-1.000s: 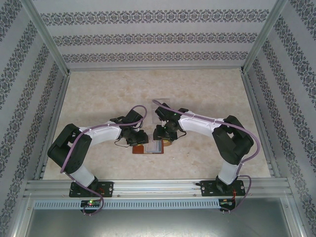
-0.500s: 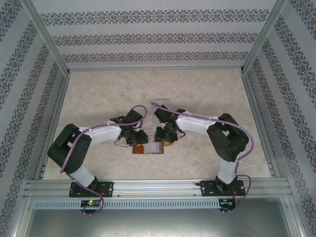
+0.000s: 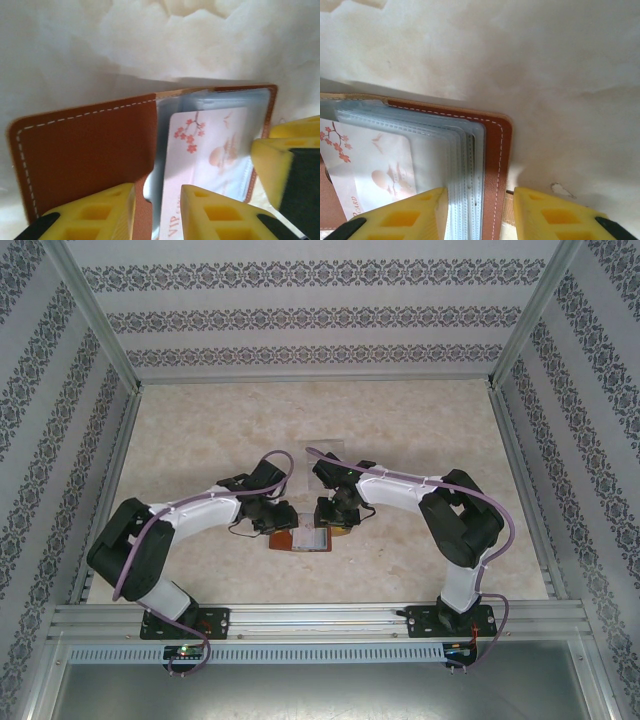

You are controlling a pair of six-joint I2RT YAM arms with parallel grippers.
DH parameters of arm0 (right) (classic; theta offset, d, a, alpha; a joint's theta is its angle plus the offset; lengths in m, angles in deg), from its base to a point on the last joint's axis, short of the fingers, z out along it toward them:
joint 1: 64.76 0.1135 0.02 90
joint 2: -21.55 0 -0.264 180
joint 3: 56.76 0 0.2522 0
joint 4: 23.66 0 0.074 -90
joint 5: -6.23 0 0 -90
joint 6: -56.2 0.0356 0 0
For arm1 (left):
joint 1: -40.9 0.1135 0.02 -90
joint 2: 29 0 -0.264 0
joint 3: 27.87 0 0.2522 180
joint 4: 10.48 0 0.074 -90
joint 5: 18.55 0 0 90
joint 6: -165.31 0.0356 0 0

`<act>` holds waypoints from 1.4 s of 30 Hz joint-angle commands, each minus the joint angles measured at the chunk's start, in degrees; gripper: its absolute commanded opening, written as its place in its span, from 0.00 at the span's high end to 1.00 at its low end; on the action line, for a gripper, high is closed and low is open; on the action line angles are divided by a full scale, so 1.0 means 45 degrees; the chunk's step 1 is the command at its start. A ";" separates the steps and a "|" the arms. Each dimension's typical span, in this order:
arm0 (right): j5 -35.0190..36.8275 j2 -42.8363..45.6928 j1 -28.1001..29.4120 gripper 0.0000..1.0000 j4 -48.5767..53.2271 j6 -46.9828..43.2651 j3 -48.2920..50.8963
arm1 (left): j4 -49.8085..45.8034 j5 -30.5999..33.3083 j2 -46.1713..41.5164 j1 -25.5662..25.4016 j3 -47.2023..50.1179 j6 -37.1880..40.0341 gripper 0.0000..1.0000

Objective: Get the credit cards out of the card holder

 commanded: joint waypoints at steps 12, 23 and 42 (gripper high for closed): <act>0.0200 -0.0083 0.0005 0.60 0.0403 -0.0206 -0.0174 | 0.3158 -0.2490 0.0257 0.0959 0.1285 -0.1144 0.70; 0.0156 -0.0073 -0.0008 0.60 0.0404 -0.0167 -0.0153 | 0.4180 -0.3282 0.1092 0.0963 0.1598 -0.1423 0.71; 0.0381 -0.0044 0.0000 0.62 0.0589 -0.0223 -0.0153 | 0.3051 -0.2808 0.0058 0.1326 0.1884 -0.0997 0.86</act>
